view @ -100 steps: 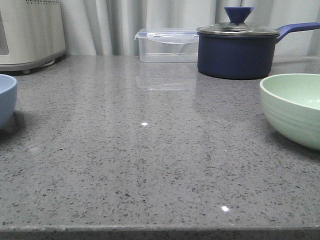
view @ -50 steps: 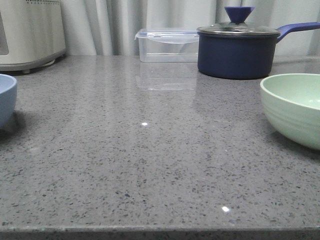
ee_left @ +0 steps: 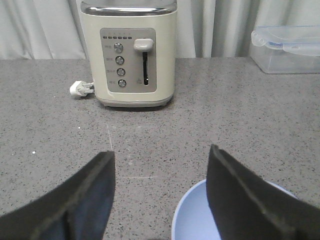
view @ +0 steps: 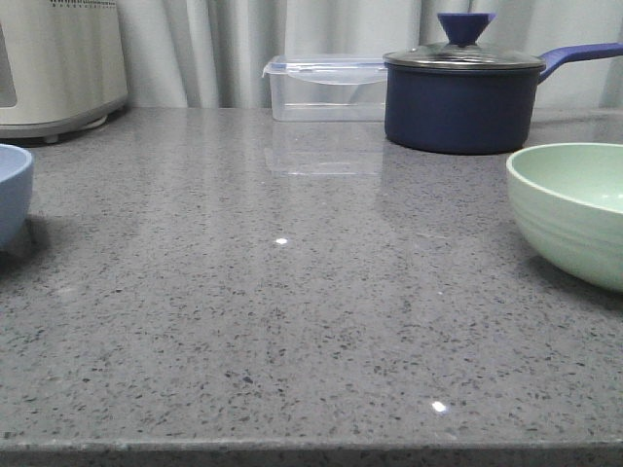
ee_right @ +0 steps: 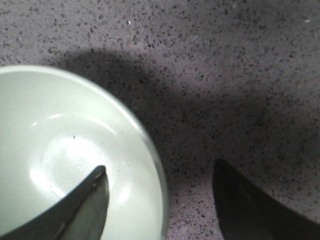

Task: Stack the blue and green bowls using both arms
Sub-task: 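Lower the right gripper onto the rim of the pale green bowl and grasp it, then slide the pale green bowl with the right gripper toward the table center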

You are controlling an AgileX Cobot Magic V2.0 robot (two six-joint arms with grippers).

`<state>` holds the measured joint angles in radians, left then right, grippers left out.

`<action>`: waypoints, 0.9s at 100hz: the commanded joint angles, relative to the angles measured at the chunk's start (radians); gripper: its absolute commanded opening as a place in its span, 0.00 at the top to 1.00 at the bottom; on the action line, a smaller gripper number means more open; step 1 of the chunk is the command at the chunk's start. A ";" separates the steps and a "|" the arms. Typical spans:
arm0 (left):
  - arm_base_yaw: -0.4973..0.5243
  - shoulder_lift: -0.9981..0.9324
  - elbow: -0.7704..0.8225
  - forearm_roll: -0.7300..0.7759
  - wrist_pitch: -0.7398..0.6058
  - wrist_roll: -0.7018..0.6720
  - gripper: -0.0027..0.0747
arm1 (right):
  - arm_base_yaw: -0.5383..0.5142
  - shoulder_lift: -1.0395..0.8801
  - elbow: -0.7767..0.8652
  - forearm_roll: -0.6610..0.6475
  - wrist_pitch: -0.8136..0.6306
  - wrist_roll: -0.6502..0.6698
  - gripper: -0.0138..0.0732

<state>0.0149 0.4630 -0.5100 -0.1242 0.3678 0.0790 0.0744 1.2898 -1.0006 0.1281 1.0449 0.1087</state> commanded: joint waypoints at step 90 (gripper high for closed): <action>0.000 0.013 -0.036 -0.012 -0.070 -0.004 0.44 | 0.004 0.001 -0.058 0.008 0.005 -0.023 0.92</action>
<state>0.0149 0.4630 -0.5100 -0.1242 0.3678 0.0806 0.0744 1.3182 -1.0076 0.1322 1.0501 0.1006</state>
